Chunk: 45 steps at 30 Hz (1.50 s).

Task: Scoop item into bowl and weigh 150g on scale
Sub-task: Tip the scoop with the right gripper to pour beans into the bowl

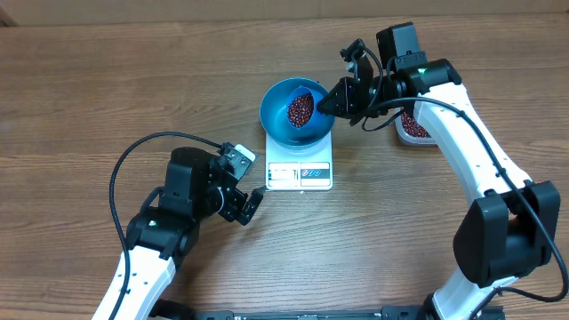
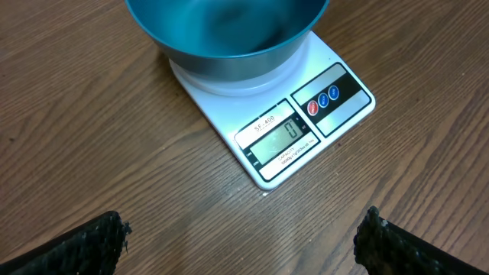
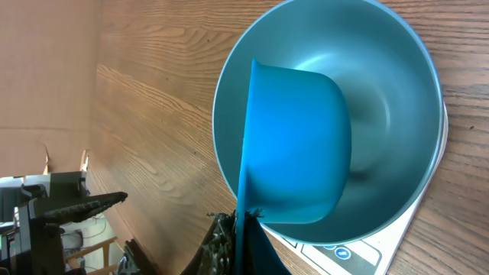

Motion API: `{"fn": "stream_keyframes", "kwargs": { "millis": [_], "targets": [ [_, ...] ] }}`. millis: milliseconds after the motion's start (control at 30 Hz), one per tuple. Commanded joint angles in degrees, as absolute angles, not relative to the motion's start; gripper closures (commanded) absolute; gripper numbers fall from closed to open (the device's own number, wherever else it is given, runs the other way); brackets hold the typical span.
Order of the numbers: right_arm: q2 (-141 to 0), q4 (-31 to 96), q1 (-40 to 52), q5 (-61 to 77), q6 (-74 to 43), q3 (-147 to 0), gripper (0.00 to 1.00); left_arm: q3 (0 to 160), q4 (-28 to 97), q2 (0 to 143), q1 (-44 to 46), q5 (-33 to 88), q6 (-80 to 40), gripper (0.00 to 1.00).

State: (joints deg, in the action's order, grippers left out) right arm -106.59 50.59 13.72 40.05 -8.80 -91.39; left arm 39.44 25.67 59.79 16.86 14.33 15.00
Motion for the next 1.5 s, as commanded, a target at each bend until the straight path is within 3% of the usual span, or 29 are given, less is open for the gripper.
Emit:
{"fn": "stream_keyframes", "kwargs": {
  "millis": [0, 1467],
  "targets": [
    [-106.5, 50.2, 13.9, 39.8, -8.5, -93.5, 0.96, 39.2, 25.5, 59.2, 16.7, 14.4, 15.0, 0.0],
    [-106.4, 51.3, 23.5, 13.4, -4.0, -97.6, 0.96, 39.2, 25.5, 59.2, 16.7, 14.4, 15.0, 0.0]
  ]
}}
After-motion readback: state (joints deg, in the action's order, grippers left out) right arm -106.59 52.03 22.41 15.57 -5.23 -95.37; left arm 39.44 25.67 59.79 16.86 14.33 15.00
